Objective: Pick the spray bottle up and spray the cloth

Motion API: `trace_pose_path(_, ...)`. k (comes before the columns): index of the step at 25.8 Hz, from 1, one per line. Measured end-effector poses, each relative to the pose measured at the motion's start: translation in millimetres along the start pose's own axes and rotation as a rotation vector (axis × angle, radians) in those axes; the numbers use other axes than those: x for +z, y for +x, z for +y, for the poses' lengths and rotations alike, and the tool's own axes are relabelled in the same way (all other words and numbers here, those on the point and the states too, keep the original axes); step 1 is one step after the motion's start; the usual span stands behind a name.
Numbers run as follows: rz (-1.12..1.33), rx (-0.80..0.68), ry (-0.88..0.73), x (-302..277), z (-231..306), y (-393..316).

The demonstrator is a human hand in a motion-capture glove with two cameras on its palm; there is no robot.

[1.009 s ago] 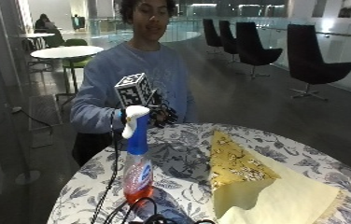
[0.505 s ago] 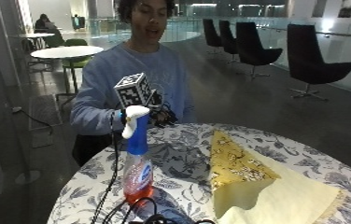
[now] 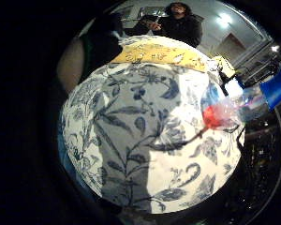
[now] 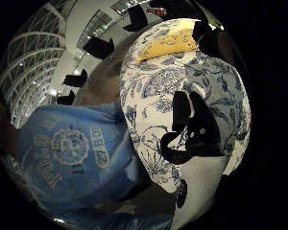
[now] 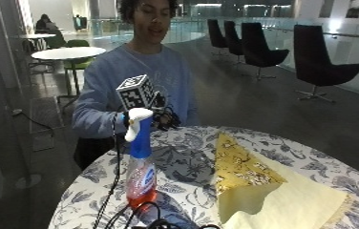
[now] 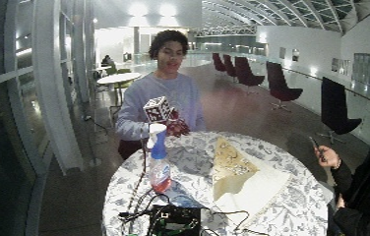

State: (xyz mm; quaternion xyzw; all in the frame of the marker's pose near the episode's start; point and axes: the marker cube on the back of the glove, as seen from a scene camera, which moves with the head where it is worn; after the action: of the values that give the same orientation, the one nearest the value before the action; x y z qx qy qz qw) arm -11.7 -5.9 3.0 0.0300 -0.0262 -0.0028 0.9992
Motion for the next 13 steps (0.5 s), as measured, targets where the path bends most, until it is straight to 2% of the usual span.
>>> trace_pose_path(8,0.017,0.052,0.039,-3.5,3.7,2.5)
trace_pose_path(10,0.009,0.128,0.118,-11.3,7.8,18.7)
trace_pose_path(13,-0.089,0.323,0.308,-28.0,19.4,50.9)
